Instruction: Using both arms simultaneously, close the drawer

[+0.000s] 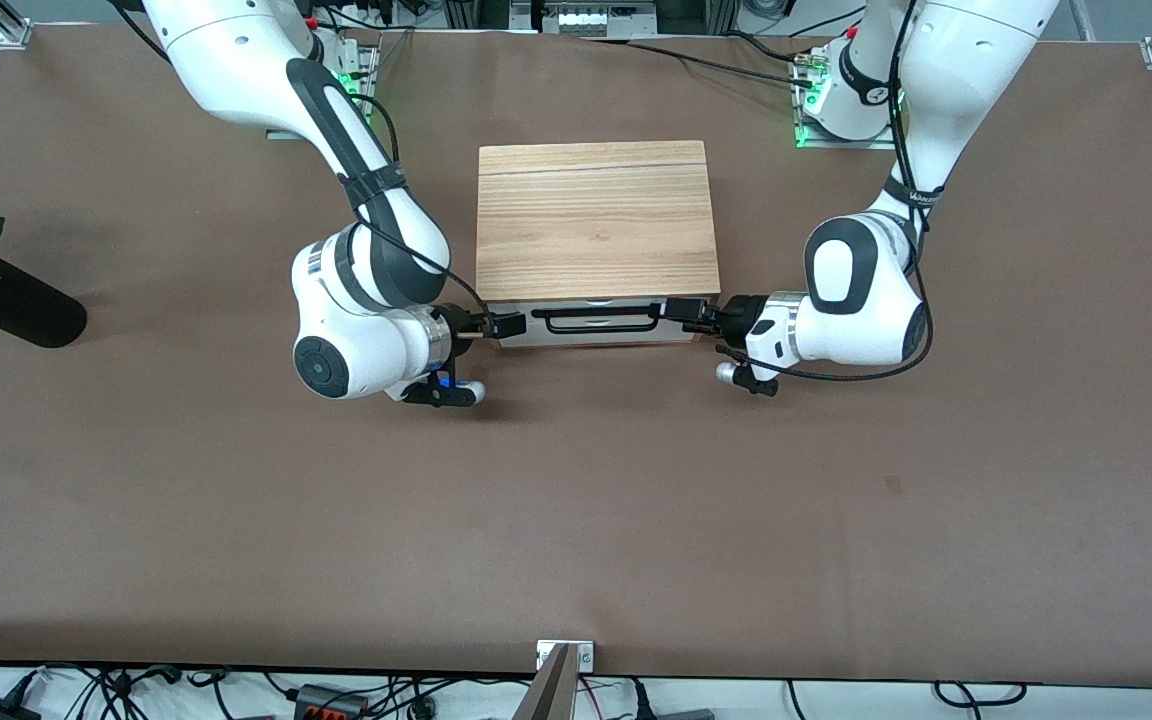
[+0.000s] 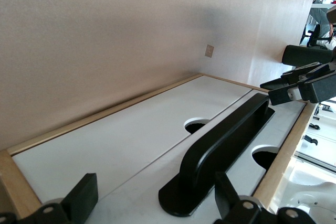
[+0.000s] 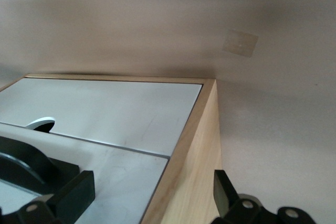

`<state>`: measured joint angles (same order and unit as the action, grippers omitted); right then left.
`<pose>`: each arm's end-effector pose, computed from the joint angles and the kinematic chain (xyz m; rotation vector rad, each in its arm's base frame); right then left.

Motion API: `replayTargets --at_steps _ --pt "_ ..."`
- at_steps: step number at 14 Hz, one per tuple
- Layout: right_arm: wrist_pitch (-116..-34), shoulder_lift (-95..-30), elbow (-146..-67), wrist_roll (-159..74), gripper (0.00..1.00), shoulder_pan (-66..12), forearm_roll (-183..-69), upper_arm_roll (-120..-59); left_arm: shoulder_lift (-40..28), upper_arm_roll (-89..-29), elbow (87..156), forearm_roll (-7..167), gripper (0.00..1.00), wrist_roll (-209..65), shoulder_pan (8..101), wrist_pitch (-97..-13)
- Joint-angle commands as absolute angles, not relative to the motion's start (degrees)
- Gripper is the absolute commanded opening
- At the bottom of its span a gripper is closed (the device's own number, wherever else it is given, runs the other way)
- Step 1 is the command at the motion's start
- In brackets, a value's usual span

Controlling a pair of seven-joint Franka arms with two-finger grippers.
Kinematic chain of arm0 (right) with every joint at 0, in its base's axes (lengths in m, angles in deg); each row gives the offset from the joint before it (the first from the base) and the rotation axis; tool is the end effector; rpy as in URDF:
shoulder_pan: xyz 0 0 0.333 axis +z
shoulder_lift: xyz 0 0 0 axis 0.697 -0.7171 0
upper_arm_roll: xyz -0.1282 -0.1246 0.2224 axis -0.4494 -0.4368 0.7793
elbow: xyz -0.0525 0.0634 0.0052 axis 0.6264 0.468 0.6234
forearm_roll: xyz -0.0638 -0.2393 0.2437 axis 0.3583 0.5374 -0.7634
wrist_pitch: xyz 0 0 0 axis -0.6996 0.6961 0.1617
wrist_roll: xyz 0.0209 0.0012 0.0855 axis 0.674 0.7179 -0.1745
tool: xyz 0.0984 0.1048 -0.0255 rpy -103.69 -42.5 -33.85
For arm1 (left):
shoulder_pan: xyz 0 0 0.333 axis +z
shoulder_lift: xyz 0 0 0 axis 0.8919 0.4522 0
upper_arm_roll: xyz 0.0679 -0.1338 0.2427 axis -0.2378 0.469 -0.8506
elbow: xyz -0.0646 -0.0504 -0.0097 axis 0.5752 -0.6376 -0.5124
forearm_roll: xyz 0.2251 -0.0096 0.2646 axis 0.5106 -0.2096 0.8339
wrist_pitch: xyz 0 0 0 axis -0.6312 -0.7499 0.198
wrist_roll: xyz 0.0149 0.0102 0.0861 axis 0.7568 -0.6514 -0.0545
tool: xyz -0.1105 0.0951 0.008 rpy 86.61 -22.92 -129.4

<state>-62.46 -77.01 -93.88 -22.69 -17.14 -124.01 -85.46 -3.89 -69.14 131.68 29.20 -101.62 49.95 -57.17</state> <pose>0.5161 0.3286 0.2336 -2.6633 0.0718 0.7230 0.4992 -0.2702 0.2215 2.2360 -0.0690 -0.3529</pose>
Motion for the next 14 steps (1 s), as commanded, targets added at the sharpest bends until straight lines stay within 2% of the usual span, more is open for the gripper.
replayTargets --at_steps 1,5,7,9,14 --pt "-56.8 -77.0 -93.9 -22.2 1.0 -16.5 -124.0 -85.3 -6.3 -68.8 133.6 27.9 0.98 -100.9 51.1 -53.3" --pt "-55.6 -77.0 -93.9 -21.7 1.0 -16.1 -123.3 -85.3 -6.1 -70.1 126.6 30.1 0.99 -97.0 53.5 -46.5" --pt "-55.7 -76.9 -93.5 -21.4 1.0 -16.4 -123.4 -85.6 -5.8 -70.0 120.2 37.8 0.99 -93.7 55.5 -42.3" --pt "-55.8 -77.1 -90.6 -21.7 1.0 -17.2 -123.3 -86.0 -4.8 -70.0 112.8 44.3 0.99 -89.0 56.4 -37.0" --pt "-56.2 -80.0 -82.1 -21.8 1.0 -19.8 -121.3 -88.2 -5.0 -70.2 100.1 67.5 1.0 -80.8 56.3 -26.5"
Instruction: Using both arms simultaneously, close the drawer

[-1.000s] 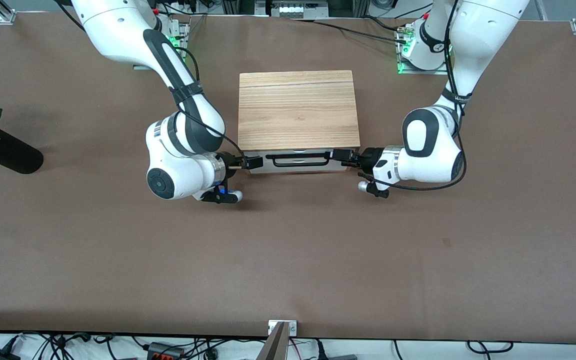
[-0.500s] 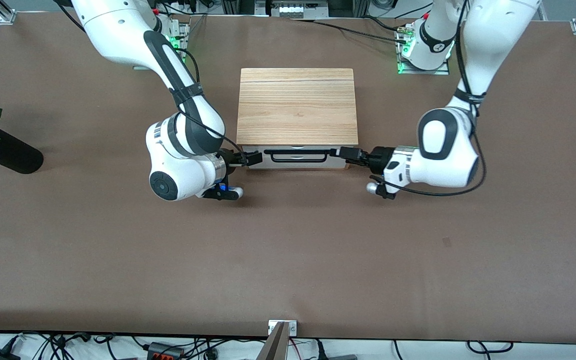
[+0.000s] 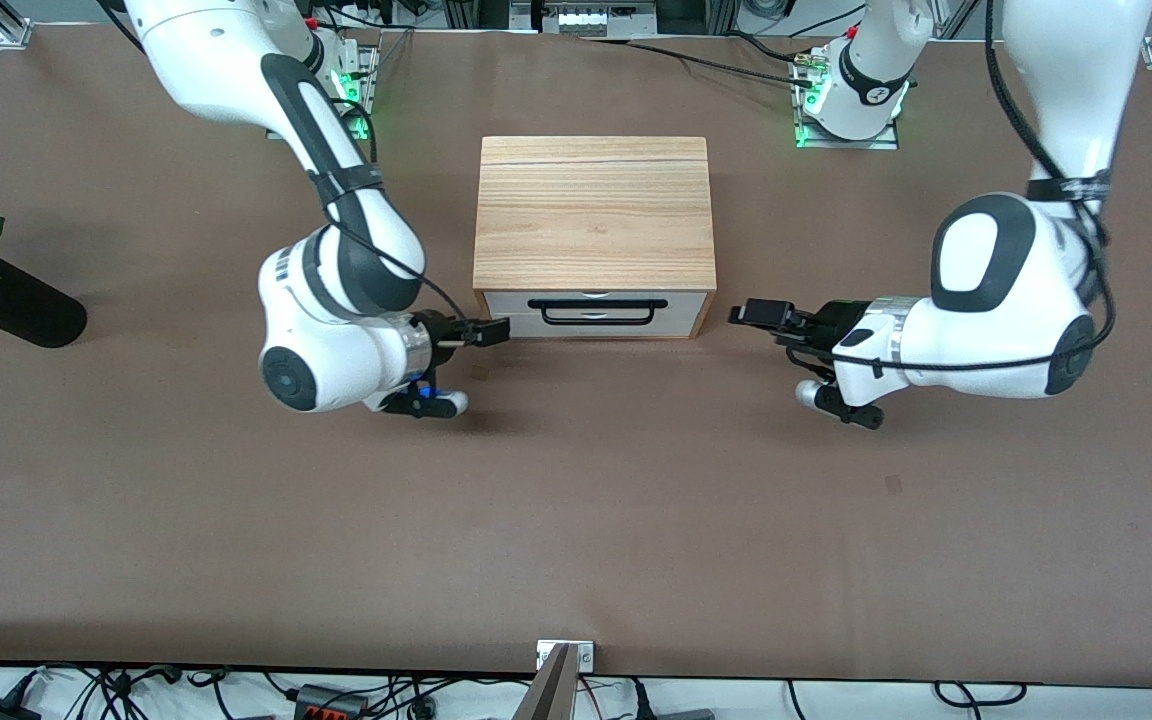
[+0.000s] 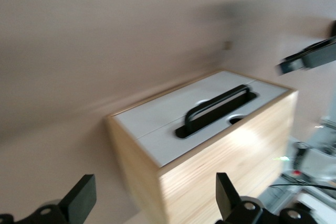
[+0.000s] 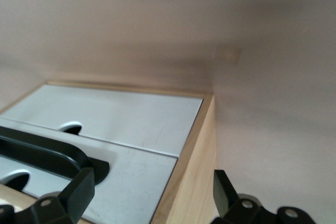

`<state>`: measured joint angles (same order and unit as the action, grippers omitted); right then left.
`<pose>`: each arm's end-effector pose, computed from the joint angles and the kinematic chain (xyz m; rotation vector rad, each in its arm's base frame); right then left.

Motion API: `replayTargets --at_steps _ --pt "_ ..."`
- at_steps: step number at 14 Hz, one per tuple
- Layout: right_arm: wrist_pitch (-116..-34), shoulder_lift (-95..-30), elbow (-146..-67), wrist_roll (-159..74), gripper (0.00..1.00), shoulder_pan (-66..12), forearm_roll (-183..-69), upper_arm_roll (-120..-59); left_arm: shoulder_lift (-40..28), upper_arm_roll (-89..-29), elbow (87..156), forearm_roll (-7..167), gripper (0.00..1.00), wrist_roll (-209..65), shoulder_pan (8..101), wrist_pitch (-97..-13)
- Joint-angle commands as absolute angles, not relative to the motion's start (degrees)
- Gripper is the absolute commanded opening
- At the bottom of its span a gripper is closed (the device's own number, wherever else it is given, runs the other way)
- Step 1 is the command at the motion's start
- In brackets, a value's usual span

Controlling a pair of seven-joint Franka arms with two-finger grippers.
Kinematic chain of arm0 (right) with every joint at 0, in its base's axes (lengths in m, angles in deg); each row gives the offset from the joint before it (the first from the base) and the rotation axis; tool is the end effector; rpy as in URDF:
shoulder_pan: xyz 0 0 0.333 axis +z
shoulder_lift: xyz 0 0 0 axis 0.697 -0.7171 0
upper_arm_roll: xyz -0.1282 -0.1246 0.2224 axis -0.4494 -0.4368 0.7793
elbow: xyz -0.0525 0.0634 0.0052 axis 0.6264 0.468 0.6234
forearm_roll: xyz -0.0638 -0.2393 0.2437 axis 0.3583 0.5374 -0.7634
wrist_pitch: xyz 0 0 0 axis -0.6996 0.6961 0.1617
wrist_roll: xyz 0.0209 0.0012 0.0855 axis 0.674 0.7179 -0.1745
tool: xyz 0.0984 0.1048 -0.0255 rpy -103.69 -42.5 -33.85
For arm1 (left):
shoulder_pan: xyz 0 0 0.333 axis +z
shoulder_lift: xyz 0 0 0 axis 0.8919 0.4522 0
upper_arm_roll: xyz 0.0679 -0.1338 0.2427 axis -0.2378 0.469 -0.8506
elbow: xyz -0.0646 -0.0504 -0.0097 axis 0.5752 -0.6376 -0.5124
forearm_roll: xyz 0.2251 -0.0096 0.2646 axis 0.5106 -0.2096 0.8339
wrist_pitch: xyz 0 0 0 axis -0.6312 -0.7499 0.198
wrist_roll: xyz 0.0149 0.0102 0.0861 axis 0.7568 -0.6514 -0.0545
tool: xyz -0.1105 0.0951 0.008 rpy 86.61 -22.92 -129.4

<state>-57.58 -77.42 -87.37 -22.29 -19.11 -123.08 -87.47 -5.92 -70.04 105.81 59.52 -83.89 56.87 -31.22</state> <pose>0.5474 0.3041 0.2682 -2.6697 0.0848 0.6716 0.5623 -0.1948 0.3740 2.5492 -0.2765 -0.4353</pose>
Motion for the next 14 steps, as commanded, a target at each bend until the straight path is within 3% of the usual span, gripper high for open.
replayTargets --at_steps 1,5,8,10,12,14 --pt "-55.7 -80.6 -79.6 -21.8 1.0 -19.8 -119.8 -89.5 -5.1 -70.2 98.2 72.5 1.0 -80.1 56.1 -24.1" --pt "-52.3 -80.1 -73.8 -21.8 1.0 -19.7 -110.0 -94.1 -9.0 -70.3 97.0 87.9 1.0 -80.0 56.9 -20.2" --pt "-49.7 -78.5 -68.8 -22.3 1.0 -19.7 -97.0 -95.6 -13.3 -70.2 97.7 90.2 1.0 -79.7 60.6 -18.4" --pt "-49.3 -76.6 -68.8 -22.6 1.0 -20.5 -96.2 -96.8 -14.9 -70.5 98.4 90.3 1.0 -79.7 60.7 -17.8" --pt "-49.3 -74.2 -68.8 -22.6 1.0 -22.3 -96.3 -97.0 -20.6 -70.6 105.6 90.4 1.0 -79.6 60.9 -21.3" --pt "-47.5 -71.7 -68.8 -22.7 1.0 -23.2 -96.0 -97.6 -28.7 -71.1 117.9 89.8 1.0 -80.9 61.7 -29.4"
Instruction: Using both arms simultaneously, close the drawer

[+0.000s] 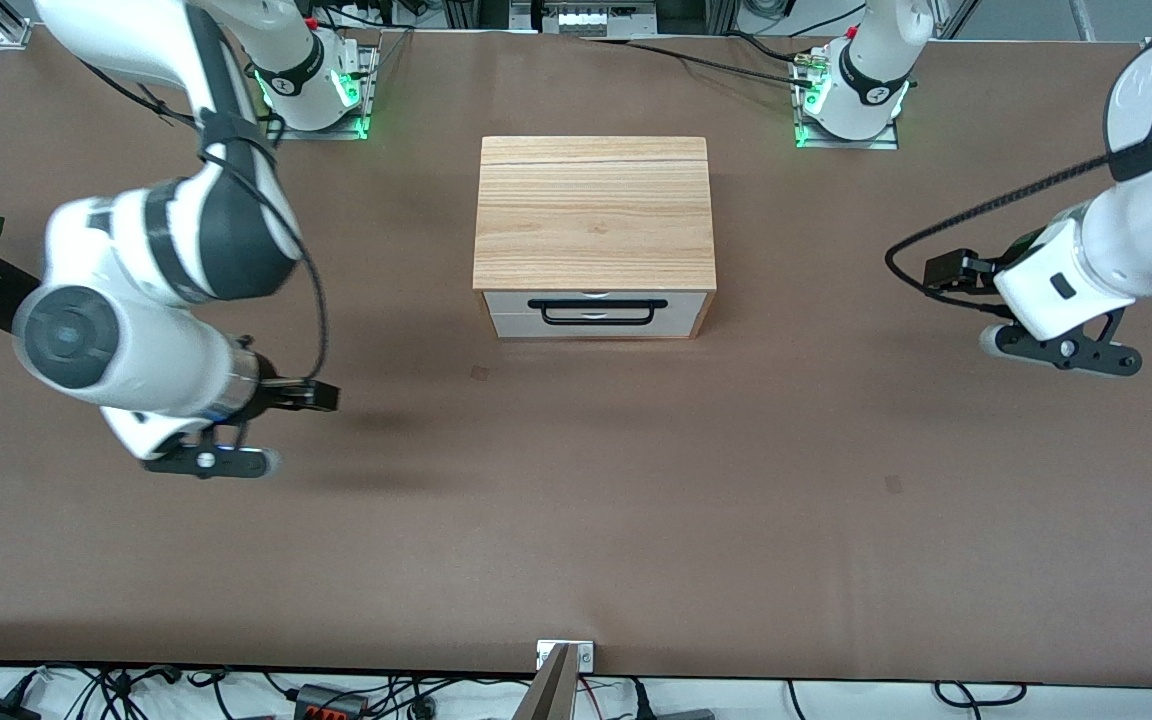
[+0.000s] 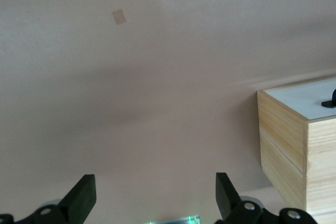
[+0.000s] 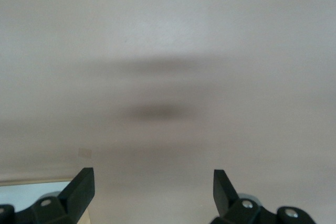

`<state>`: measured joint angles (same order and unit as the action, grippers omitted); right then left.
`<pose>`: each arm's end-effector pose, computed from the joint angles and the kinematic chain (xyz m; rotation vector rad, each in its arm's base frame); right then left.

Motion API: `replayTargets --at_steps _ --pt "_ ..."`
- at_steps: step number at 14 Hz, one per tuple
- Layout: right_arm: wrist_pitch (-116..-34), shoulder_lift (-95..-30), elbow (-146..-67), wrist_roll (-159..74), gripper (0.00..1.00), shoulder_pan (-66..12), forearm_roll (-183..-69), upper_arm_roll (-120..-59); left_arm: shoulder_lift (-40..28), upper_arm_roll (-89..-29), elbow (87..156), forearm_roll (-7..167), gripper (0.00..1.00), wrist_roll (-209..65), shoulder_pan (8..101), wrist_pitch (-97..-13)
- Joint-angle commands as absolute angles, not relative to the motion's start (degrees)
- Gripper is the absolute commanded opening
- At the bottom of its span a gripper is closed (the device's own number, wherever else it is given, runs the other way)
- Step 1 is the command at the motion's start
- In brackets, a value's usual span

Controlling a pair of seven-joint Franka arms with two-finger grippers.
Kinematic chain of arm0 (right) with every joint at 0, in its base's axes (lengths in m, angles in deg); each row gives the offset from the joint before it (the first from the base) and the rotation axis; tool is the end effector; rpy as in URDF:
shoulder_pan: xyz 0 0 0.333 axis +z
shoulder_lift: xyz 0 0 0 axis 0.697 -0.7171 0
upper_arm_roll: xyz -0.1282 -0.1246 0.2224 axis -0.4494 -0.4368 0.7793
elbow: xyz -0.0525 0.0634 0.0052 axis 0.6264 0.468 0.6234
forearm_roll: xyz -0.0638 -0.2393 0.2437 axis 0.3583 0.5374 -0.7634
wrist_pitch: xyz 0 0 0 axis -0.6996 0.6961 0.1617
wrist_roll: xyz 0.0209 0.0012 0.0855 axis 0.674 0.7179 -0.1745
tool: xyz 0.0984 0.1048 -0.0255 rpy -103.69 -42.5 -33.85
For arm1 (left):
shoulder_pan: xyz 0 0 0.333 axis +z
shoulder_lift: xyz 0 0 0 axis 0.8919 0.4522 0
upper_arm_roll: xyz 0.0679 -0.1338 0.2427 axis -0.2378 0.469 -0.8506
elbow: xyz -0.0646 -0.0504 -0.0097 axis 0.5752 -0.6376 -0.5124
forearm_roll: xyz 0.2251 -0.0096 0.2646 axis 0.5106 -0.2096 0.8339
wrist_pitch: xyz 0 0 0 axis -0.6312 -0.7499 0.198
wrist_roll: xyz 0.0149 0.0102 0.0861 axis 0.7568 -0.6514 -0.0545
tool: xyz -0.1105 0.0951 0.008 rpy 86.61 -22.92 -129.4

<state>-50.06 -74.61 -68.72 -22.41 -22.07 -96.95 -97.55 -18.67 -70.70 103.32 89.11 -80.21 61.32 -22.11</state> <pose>0.6315 0.1559 0.4105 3.1127 -0.1193 -0.1406 0.5414 -0.0720 0.4876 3.0994 -0.2660 -0.3012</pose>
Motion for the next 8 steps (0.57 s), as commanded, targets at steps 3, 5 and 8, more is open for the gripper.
replayTargets --at_steps 3,5,8 --pt "-45.7 -69.3 -68.8 -25.1 1.0 -26.0 -96.1 -98.2 -33.7 -71.1 123.4 90.4 1.0 -79.7 61.5 -36.2" --pt "-45.4 -68.9 -68.8 -29.1 1.0 -27.7 -96.1 -98.4 -36.0 -72.7 124.4 90.4 1.0 -79.0 61.4 -36.6" --pt "-44.7 -66.9 -68.9 -30.0 1.0 -29.8 -96.2 -98.3 -36.5 -75.2 124.5 90.4 1.0 -77.9 60.9 -37.0"
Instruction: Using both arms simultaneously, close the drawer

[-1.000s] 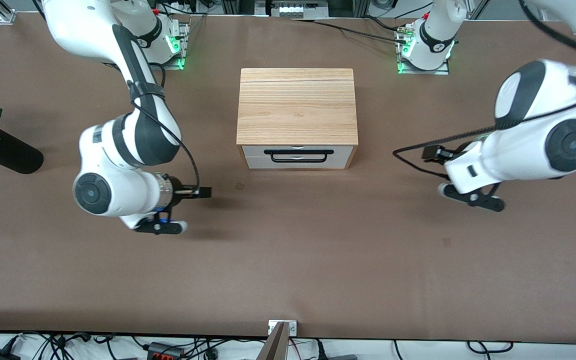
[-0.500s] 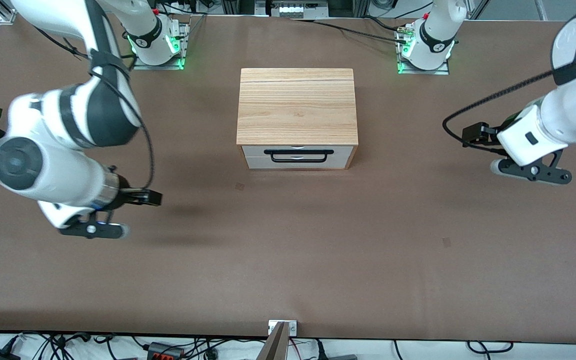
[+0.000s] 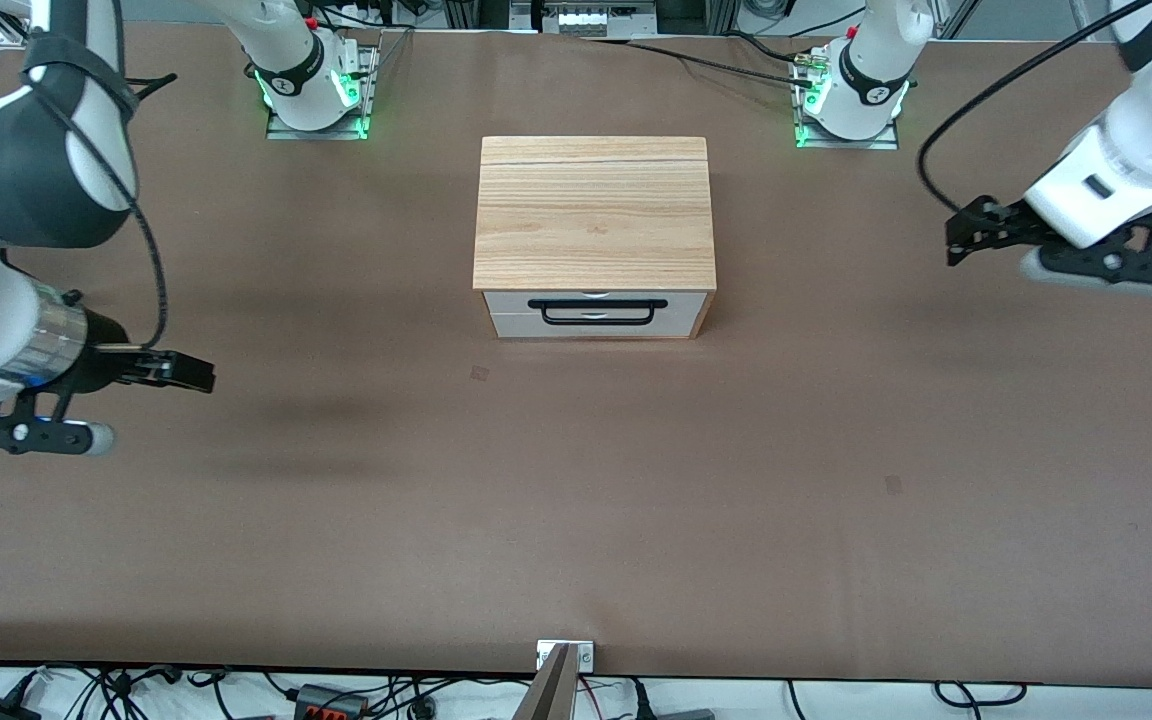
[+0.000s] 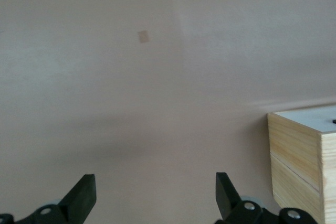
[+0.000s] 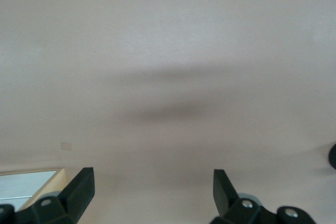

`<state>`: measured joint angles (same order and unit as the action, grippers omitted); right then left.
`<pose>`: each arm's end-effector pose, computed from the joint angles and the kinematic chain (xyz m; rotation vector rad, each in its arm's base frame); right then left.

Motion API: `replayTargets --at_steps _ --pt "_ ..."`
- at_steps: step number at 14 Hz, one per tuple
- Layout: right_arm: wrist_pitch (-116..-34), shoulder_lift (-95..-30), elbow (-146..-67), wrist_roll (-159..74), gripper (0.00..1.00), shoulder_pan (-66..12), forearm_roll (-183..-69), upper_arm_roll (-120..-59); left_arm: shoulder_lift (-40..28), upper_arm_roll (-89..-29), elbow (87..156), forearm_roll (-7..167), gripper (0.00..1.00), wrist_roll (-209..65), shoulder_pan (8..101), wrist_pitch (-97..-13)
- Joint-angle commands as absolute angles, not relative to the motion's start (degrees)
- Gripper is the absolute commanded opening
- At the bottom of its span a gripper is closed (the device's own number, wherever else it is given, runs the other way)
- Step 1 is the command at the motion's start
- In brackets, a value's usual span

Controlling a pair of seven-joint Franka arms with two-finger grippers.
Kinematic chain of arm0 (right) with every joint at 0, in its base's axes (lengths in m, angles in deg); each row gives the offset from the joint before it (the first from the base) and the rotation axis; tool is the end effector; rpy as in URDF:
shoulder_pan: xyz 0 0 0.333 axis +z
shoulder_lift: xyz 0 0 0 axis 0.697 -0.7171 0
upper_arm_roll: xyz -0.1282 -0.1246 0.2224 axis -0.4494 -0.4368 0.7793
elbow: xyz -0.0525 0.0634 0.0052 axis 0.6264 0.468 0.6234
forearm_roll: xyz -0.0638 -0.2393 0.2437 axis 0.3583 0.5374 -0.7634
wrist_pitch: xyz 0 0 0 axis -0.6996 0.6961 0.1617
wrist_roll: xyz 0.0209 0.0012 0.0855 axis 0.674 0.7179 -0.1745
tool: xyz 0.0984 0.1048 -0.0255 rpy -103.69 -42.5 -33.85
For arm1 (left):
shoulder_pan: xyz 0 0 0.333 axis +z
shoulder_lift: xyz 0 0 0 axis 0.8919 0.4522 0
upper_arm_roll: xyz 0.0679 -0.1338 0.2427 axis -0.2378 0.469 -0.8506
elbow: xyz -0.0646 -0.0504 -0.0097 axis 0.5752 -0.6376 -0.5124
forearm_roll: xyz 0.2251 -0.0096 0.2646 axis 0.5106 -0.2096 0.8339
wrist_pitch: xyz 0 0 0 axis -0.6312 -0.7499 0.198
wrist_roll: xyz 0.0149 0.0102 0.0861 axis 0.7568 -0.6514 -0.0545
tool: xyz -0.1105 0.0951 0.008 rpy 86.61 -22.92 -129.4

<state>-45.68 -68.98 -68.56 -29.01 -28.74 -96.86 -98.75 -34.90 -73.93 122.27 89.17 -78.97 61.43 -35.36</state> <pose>0.6247 0.0680 0.4691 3.1345 -0.1483 -0.1076 0.4968 -0.0421 0.5140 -3.1358 0.1436 0.0148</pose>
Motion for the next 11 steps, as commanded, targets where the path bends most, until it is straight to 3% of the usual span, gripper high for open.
replayTargets --at_steps 1,6,11 --pt "-44.7 -66.6 -68.9 -30.0 1.0 -30.6 -96.3 -98.1 -36.5 -75.5 125.0 90.3 1.0 -77.9 60.8 -37.1" --pt "-45.4 -64.1 -70.1 -29.0 1.0 -30.2 -94.8 -98.0 -36.7 -74.7 124.7 90.5 1.0 -78.0 60.2 -37.0" --pt "-50.4 -51.3 -86.1 -29.5 1.0 -35.2 -93.3 -94.5 -36.9 -74.6 124.7 90.5 1.0 -78.2 60.3 -36.6"
